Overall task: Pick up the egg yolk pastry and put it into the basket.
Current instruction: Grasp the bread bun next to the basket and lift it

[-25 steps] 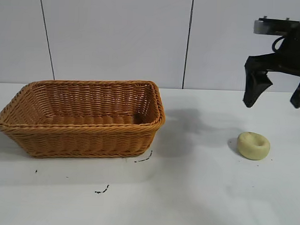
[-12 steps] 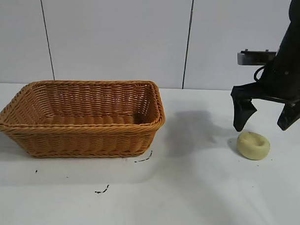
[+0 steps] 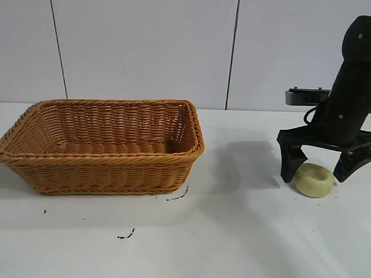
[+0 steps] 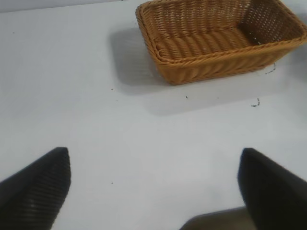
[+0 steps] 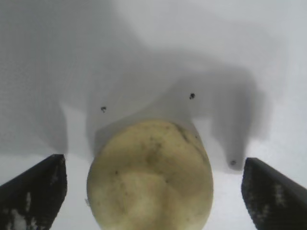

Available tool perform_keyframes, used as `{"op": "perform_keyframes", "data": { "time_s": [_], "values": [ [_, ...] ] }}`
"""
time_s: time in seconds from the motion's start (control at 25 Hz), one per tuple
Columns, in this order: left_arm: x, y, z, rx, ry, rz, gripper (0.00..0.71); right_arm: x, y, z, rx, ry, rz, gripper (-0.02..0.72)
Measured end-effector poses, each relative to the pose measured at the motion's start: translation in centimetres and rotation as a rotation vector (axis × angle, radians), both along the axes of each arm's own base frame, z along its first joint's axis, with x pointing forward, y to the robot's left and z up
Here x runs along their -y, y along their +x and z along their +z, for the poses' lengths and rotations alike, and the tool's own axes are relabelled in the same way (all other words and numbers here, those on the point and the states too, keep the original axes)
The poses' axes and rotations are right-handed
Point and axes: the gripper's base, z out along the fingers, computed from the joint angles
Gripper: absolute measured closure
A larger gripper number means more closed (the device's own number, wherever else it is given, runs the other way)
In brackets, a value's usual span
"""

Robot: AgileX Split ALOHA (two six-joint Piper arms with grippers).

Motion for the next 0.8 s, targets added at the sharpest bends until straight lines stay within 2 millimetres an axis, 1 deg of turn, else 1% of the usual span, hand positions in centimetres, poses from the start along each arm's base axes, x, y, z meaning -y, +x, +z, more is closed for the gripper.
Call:
{"op": "perform_keyframes", "data": {
  "time_s": [0.08,0.16,0.36,0.4,0.48,0.6,0.68,0.72,0.8],
  "values": [
    [0.0,0.0,0.0,0.000,0.000,0.000,0.015,0.0,0.0,0.0,-0.002,0.000,0.001,0.077],
    [0.0,0.0,0.0,0.000,0.000,0.000,0.015,0.0,0.0,0.0,-0.003,0.000,0.001,0.156],
    [0.0,0.0,0.0,0.000,0.000,0.000,0.015,0.0,-0.1,0.0,-0.008,0.000,0.001,0.447],
    [0.0,0.0,0.0,0.000,0.000,0.000,0.015,0.0,-0.1,0.0,-0.008,0.000,0.001,0.489],
    [0.0,0.0,0.0,0.000,0.000,0.000,0.015,0.0,-0.1,0.0,-0.007,0.000,0.001,0.528],
    [0.0,0.0,0.0,0.000,0.000,0.000,0.015,0.0,-0.1,0.1,-0.009,0.000,0.002,0.545],
    [0.0,0.0,0.0,0.000,0.000,0.000,0.015,0.0,-0.3,0.6,-0.017,0.001,0.003,0.549],
    [0.0,0.0,0.0,0.000,0.000,0.000,0.015,0.0,-0.3,1.2,-0.017,0.002,0.005,0.552],
    [0.0,0.0,0.0,0.000,0.000,0.000,0.015,0.0,-0.2,3.3,-0.001,-0.002,0.014,0.552]
  ]
}}
